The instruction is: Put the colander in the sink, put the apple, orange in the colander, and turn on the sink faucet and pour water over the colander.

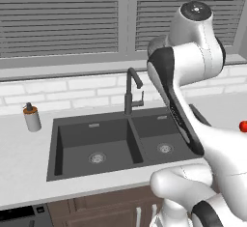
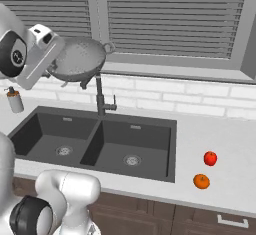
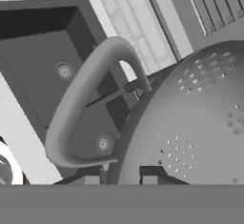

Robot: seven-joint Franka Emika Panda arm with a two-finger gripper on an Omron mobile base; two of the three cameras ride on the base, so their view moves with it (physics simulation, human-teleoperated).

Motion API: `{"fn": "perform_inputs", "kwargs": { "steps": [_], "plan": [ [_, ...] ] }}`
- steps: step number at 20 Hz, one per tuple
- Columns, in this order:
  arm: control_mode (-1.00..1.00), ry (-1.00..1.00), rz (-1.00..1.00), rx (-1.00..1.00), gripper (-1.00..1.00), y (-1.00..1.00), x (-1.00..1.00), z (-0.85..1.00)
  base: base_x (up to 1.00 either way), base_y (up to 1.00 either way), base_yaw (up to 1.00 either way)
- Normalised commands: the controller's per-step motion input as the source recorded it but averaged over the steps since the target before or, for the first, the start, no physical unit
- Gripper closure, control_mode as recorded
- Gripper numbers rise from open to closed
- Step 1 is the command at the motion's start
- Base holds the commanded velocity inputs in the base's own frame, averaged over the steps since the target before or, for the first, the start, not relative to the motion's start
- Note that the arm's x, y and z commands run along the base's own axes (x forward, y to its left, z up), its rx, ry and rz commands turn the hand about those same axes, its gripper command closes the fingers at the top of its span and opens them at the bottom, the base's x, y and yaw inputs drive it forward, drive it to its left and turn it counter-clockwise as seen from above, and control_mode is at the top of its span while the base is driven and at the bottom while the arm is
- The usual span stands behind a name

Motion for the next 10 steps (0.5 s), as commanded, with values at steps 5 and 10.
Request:
{"fn": "perform_inputs", "kwargs": {
  "steps": [5, 10],
  "plan": [
    [-1.0, -0.28, 0.3, -0.11, 1.0, 1.0, 0.01, 0.0, 0.0, 0.0, 0.0],
    [-1.0, -0.16, 0.27, -0.11, 1.0, 1.0, 0.13, -0.01, 0.0, 0.0, 0.0]
  ]
}}
